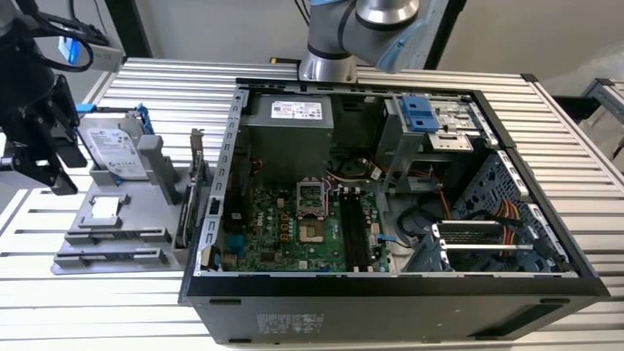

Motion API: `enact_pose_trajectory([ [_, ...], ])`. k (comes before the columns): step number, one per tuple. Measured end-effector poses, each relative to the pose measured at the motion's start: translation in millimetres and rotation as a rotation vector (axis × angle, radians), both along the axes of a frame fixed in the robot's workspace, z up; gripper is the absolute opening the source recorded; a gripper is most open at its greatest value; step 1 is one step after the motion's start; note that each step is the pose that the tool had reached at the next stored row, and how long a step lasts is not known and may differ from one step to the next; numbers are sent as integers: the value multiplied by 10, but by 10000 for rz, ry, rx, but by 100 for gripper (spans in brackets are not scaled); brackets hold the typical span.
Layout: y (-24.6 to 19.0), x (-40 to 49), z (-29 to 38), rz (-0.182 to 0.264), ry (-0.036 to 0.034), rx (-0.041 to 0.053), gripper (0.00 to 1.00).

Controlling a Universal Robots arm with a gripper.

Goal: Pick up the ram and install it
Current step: 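Pick up the ram and move it above insertion slot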

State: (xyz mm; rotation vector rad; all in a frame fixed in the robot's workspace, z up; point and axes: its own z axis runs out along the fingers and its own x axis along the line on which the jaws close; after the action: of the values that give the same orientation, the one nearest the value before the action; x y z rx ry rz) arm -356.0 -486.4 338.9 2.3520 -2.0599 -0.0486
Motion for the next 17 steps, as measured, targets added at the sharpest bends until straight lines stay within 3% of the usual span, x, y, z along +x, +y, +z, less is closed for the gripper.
enact_pose_trajectory([
  [17,0,0,-38,1,15,-2,100],
])
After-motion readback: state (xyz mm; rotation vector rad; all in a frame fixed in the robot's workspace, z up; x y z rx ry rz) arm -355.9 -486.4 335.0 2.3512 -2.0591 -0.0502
